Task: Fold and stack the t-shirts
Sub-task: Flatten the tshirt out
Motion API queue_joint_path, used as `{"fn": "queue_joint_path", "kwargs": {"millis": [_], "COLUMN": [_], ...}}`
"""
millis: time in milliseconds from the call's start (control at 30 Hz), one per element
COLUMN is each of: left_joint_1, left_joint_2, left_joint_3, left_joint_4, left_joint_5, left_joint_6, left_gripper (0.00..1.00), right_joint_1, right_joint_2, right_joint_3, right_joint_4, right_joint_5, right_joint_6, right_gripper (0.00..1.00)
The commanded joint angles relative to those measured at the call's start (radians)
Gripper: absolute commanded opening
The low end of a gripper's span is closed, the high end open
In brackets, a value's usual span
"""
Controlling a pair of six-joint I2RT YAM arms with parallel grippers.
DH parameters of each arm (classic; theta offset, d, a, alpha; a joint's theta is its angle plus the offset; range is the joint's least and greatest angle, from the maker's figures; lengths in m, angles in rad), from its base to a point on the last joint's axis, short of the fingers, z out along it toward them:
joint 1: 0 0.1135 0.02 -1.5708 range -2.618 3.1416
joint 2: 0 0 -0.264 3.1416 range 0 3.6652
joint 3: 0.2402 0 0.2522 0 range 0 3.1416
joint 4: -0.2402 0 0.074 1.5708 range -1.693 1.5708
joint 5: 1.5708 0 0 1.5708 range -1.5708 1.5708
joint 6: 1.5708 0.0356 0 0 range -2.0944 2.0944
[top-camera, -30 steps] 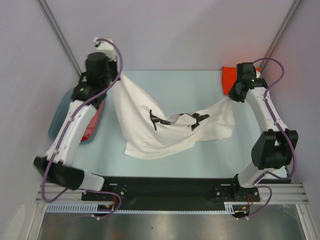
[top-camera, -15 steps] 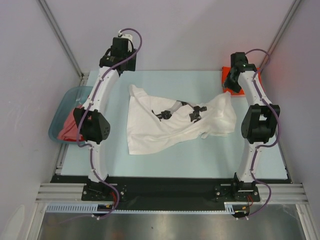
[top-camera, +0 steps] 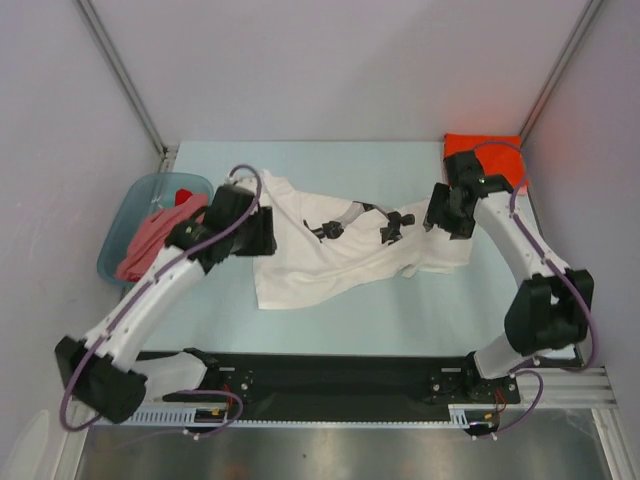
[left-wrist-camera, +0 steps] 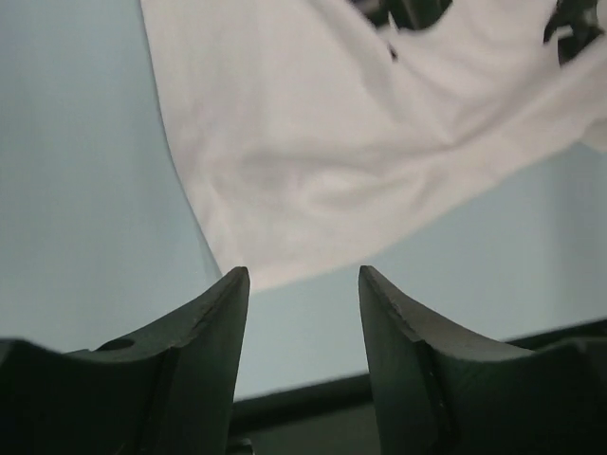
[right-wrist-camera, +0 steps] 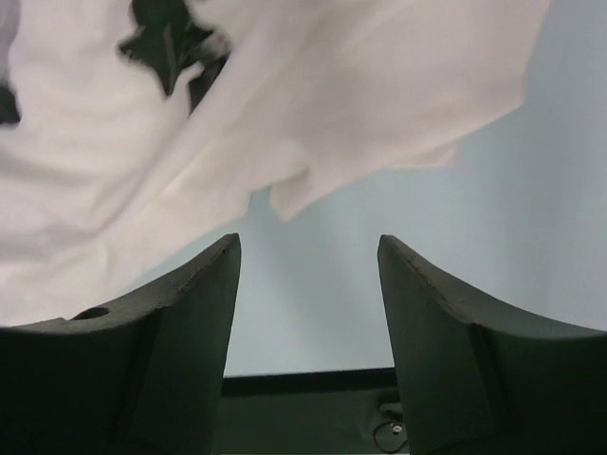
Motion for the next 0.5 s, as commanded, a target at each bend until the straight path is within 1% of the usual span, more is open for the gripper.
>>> {"fn": "queue_joint_path", "kwargs": {"millis": [0,33,67,100,167,233,267,300,400,467], "left_joint_1": [-0.024,-0.027,-0.027,-0.024,-0.024,-0.022,-0.024,-0.022,-0.021,-0.022], "left_joint_2": [-0.222,-0.267,-0.316,-0.412,-0.486,-0.552,-0.568,-0.582,-0.628,-0.654], "left_joint_3": [-0.228,-0.279,-0.333,-0.424,-0.497,-0.572,-0.598,-0.667,-0.790,-0.822], "left_joint_4": [-0.064,-0.066,-0.061,-0.055,-0.052,-0.060,-0.051,-0.037,0.012,0.034], "left_joint_5": [0.083,0.083,0.097,0.095,0.091,0.088,0.103,0.117,0.152,0.142], "left_joint_6": [-0.354,-0.409,-0.516,-0.564,-0.676,-0.729,-0.794,-0.831,-0.972,-1.032], "left_gripper": [0.54,0.52,0.51,0.51,0.52,0.53,0.55,0.56,0.57,0.56], "right_joint_1": [0.074,0.091,0.125,0.140,0.174,0.189,0.195,0.197,0.197,0.197], "right_joint_2": [-0.178,-0.205,-0.239,-0.288,-0.336,-0.382,-0.394,-0.408,-0.460,-0.483], "right_joint_3": [-0.126,-0.183,-0.208,-0.229,-0.281,-0.298,-0.304,-0.308,-0.312,-0.309], "right_joint_4": [0.047,0.057,0.060,0.067,0.068,0.048,0.038,0.027,0.007,-0.005], "right_joint_5": [-0.092,-0.098,-0.103,-0.109,-0.137,-0.140,-0.138,-0.132,-0.120,-0.120], "right_joint_6": [0.048,0.061,0.074,0.094,0.110,0.117,0.117,0.116,0.110,0.104], "right_gripper": [0.65,0.65,0.64,0.64,0.64,0.64,0.64,0.64,0.64,0.64]}}
